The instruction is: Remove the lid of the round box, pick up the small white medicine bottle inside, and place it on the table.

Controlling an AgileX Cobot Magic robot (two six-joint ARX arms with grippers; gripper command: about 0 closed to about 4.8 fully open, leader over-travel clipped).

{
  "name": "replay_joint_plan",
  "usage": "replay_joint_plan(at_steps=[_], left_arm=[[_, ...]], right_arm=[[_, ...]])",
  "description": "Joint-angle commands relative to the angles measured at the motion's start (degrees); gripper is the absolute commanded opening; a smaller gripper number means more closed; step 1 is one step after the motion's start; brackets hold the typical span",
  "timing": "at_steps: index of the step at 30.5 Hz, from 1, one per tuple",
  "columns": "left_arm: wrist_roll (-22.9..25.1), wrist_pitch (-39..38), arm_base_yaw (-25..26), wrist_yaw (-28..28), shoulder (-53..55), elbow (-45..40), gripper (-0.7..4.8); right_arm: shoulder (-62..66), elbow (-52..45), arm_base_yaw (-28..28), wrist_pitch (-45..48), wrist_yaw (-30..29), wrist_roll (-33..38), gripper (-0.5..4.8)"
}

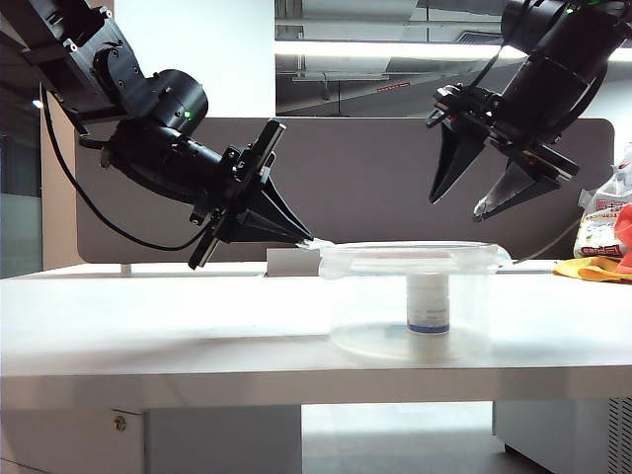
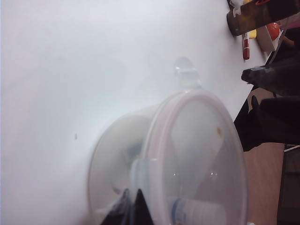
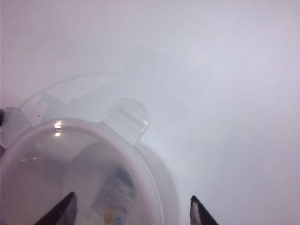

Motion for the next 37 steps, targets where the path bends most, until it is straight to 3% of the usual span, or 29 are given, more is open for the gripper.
replay_joint_plan(at_steps=[1, 5, 11, 13, 21, 30, 37], left_arm=[[0.7, -0.3, 0.1, 0.3, -0.1, 0.0, -0.04], [0.7, -0.9, 0.1, 1.9, -0.1, 0.0, 0.31], [0.9, -0.4, 0.1, 2.4, -0.1, 0.0, 0.19], [0.8, 0.6, 0.1, 2.5, -0.1, 0.0, -0.08], [0.5, 3.3, 0.1, 2.6, -0.1, 0.0, -0.06], [-4.0, 9.9, 0.1, 2.4, -0.1, 0.2, -0.06], [-4.3, 10.8, 0.8, 1.2, -0.1, 2.0, -0.06]], right_arm=[[-0.4, 0.2, 0.1, 0.9, -0.3, 0.0, 3.04], [-0.4, 0.2, 0.1, 0.5, -0.5, 0.0, 3.04], [-0.4, 0.2, 0.1, 0.8, -0.5, 0.0, 3.04], [-0.4, 0.2, 0.1, 1.0, -0.5, 0.0, 3.04], [-0.4, 0.2, 0.1, 1.8, -0.5, 0.0, 3.04], [-0.3, 0.2, 0.1, 2.3, -0.5, 0.0, 3.04], [-0.3, 0.2, 0.1, 2.5, -0.5, 0.0, 3.04]])
